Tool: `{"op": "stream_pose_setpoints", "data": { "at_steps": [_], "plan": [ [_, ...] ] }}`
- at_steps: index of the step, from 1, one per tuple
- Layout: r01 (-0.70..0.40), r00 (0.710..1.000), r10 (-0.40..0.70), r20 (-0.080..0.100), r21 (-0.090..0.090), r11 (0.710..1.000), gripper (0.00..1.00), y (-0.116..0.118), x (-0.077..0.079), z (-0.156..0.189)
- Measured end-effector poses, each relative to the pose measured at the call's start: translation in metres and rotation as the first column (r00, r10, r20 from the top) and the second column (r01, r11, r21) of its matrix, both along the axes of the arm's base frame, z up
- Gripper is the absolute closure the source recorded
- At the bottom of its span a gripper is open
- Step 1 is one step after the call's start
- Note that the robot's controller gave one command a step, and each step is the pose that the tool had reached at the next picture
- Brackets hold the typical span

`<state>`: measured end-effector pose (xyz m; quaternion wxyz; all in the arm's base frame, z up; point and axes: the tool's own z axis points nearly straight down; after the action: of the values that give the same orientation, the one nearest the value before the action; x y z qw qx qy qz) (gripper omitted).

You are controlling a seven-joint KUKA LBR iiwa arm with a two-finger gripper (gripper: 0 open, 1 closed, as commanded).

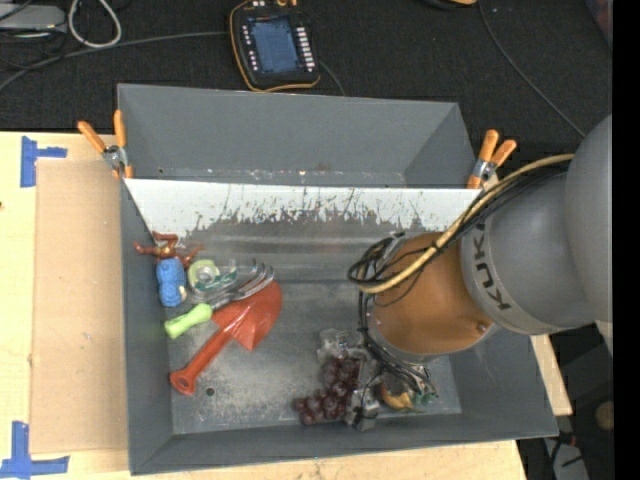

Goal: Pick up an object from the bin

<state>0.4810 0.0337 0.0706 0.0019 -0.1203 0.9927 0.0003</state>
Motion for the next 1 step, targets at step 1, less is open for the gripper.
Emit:
{"op": "stream_pose_setpoints", "data": {
  "at_steps": [1],
  "plan": [
    [-0.042,0.999,0.042,0.009,0.002,0.999,0.0,0.0192,-0.008,0.014]
  ]
}}
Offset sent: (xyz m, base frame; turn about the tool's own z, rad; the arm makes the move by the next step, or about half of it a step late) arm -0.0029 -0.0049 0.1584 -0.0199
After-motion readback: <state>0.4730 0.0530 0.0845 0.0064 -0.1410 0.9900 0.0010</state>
